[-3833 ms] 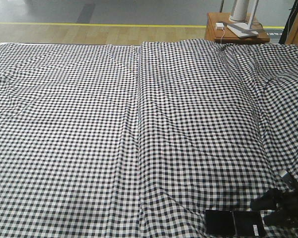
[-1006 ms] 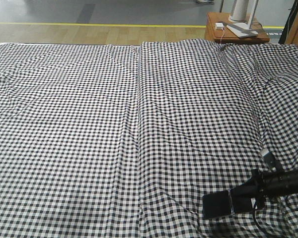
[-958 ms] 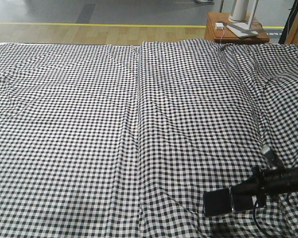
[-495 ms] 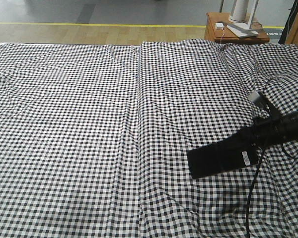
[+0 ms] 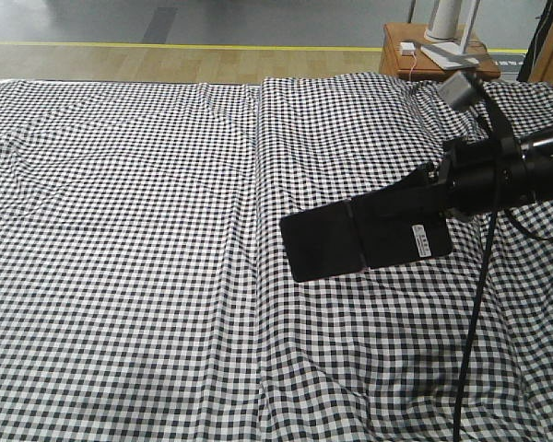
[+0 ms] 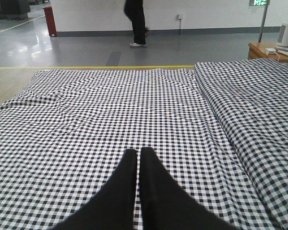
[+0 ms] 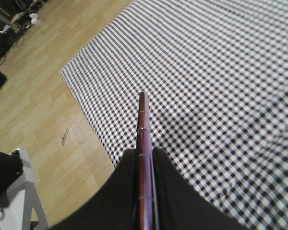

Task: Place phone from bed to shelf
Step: 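Lift the phone with the right gripper up off the bed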

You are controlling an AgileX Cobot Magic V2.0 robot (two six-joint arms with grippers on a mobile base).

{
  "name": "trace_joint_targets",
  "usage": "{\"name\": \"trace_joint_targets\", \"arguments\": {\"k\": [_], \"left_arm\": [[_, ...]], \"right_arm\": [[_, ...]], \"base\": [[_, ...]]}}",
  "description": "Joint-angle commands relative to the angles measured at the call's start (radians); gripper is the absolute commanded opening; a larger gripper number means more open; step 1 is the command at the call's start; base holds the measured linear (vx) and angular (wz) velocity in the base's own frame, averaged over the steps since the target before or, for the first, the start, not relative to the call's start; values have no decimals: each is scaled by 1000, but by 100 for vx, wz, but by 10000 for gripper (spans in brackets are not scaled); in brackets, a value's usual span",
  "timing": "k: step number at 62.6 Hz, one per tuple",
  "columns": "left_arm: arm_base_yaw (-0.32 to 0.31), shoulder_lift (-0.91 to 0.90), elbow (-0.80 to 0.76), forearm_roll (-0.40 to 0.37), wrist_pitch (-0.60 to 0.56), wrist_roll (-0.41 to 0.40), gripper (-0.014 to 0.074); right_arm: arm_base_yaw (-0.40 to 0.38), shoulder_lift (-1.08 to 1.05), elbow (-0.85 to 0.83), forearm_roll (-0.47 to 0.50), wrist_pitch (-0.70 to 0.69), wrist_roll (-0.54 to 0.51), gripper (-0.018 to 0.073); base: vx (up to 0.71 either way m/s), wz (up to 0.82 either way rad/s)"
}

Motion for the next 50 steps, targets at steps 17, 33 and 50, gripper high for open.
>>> {"name": "trace_joint_targets", "arguments": {"k": [17,33,50], "left_arm": [[0,-8,7,-9,-70,0,1],[0,-8,7,-9,-70,0,1],[0,-8,7,-9,-70,0,1]], "right_arm": [[107,-201,-21,87,91,34,-2],[167,-266,-21,88,91,50,-2],[186,-280,-21,87,91,56,-2]], "base": [[0,0],[0,0],[0,0]]}}
